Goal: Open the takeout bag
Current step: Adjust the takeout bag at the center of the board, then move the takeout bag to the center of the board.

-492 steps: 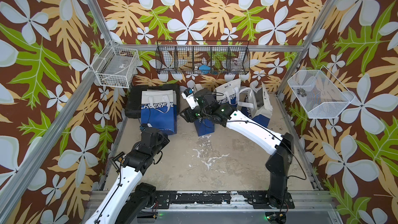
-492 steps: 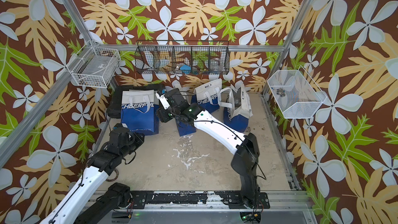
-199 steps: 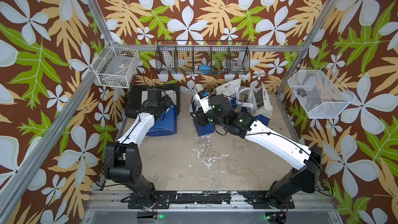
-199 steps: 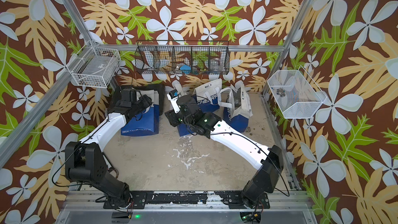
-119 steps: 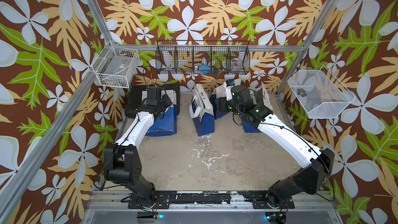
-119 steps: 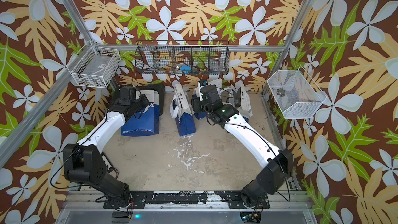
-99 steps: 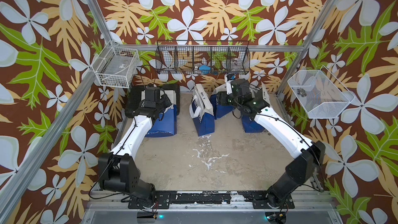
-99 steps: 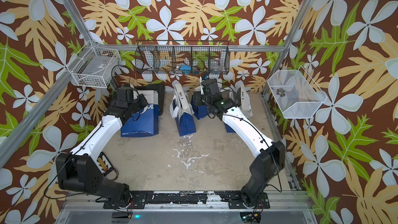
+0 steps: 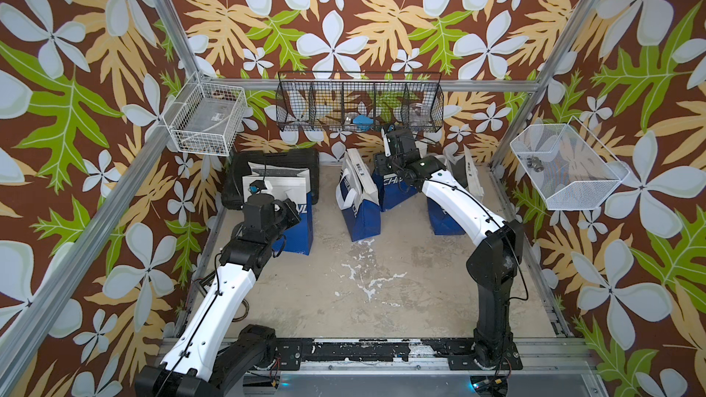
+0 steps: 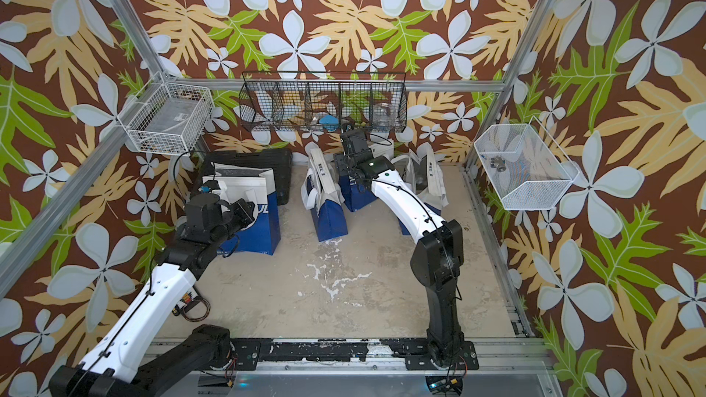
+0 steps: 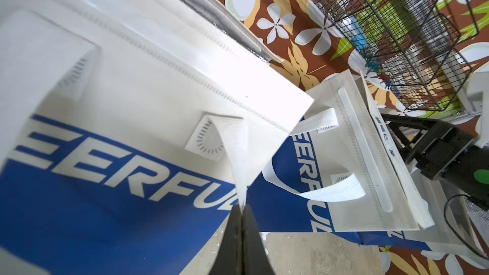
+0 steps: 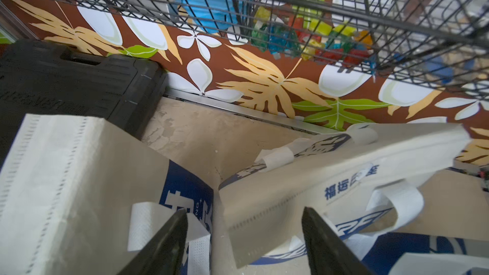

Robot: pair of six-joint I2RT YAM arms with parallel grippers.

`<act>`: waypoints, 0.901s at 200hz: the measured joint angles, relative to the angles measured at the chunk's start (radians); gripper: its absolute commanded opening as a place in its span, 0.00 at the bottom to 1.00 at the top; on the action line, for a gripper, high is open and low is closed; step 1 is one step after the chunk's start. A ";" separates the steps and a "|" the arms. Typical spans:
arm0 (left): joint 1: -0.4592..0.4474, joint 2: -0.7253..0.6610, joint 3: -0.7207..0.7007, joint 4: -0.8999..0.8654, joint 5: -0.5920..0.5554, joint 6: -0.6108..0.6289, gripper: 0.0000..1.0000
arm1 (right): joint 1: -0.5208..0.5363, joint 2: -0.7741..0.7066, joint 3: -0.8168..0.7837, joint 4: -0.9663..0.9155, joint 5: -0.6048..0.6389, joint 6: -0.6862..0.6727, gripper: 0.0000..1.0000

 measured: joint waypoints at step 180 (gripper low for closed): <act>-0.067 -0.322 0.100 -0.301 0.079 -0.063 0.96 | 0.084 -0.272 -0.305 -0.128 0.172 -0.037 0.00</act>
